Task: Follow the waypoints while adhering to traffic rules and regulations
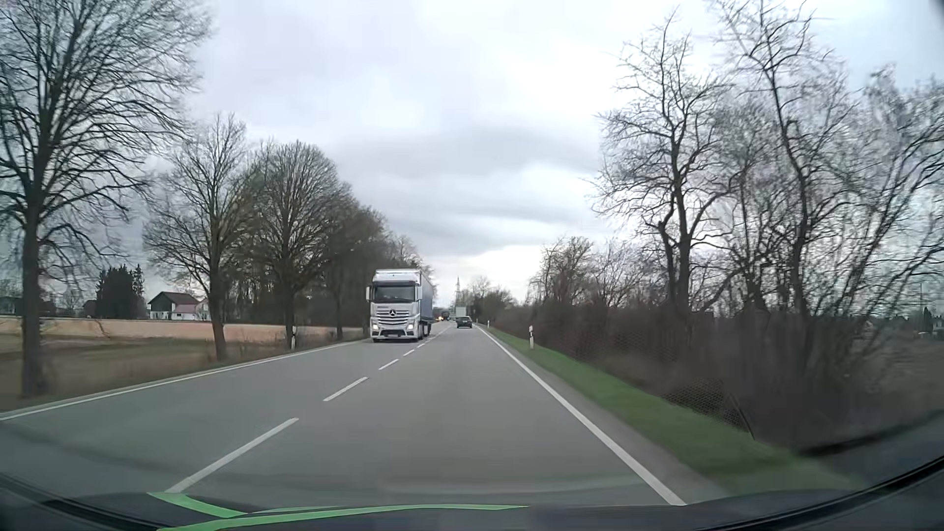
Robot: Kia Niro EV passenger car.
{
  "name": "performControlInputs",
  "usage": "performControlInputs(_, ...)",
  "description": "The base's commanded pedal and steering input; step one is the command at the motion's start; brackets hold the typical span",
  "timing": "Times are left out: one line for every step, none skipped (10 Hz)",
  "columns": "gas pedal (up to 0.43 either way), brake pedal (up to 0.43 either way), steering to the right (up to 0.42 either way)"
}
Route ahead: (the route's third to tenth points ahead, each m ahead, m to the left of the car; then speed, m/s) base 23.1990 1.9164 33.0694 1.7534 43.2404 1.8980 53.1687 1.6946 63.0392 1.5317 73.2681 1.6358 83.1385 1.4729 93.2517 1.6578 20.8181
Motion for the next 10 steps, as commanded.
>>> performControlInputs(0.189,0.0,0.002)
performControlInputs(0.189,0.0,0.002)
performControlInputs(0.189,0.0,0.002)
performControlInputs(0.197,0.0,0.002)
performControlInputs(0.197,0.0,0.002)
performControlInputs(0.197,0.0,0.002)
performControlInputs(0.197,0.0,0.002)
performControlInputs(0.197,0.0,0.002)
performControlInputs(0.197,0.0,0.002)
performControlInputs(0.197,0.0,0.002)
